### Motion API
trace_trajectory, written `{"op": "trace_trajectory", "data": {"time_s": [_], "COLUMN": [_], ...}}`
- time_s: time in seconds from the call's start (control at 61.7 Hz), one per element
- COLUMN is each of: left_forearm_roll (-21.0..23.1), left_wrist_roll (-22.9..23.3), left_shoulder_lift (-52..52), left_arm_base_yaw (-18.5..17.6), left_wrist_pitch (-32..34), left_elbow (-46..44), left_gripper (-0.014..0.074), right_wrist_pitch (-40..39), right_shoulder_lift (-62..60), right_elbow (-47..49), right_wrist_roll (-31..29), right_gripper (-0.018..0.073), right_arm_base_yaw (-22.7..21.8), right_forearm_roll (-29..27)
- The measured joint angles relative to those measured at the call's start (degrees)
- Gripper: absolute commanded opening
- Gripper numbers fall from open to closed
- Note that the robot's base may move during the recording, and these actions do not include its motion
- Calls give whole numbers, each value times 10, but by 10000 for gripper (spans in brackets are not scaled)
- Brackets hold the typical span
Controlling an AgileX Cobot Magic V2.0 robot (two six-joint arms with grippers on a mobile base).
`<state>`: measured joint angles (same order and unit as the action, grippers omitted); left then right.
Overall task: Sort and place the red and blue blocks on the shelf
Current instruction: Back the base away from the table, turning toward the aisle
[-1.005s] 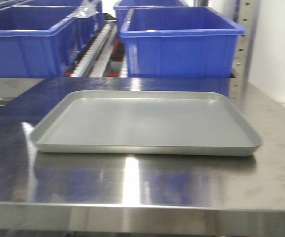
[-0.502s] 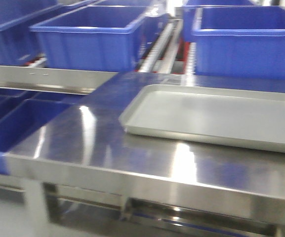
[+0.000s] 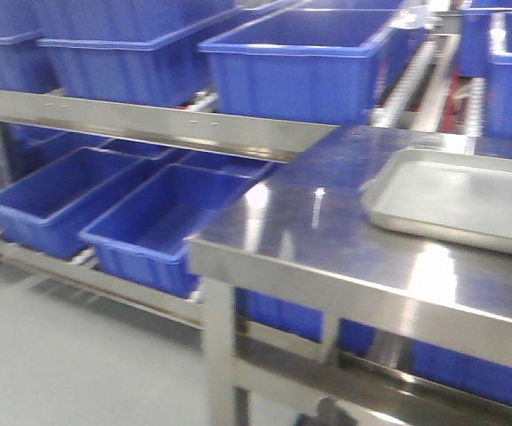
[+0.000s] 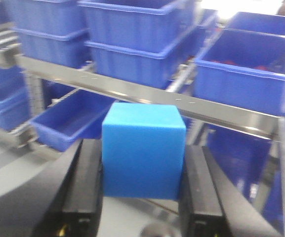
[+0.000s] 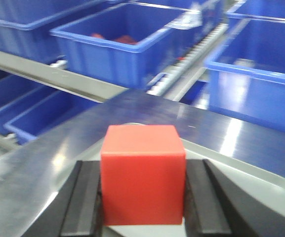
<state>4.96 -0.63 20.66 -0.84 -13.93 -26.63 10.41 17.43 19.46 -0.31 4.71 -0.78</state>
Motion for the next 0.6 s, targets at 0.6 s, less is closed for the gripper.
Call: {"op": "trace_trajectory", "data": {"time_s": [0.6], "left_forearm_roll": [0], "left_wrist_roll": [0], "left_shoulder_lift": [0], "left_arm_base_yaw": [0], "left_wrist_pitch": [0], "left_elbow": [0], "left_gripper": [124], "right_wrist_pitch": [0], "right_shoulder_lift": [0], "right_elbow": [0], "right_wrist_roll": [0], "right_gripper": [121], "right_arm_base_yaw": [0], "right_forearm_roll": [0]}}
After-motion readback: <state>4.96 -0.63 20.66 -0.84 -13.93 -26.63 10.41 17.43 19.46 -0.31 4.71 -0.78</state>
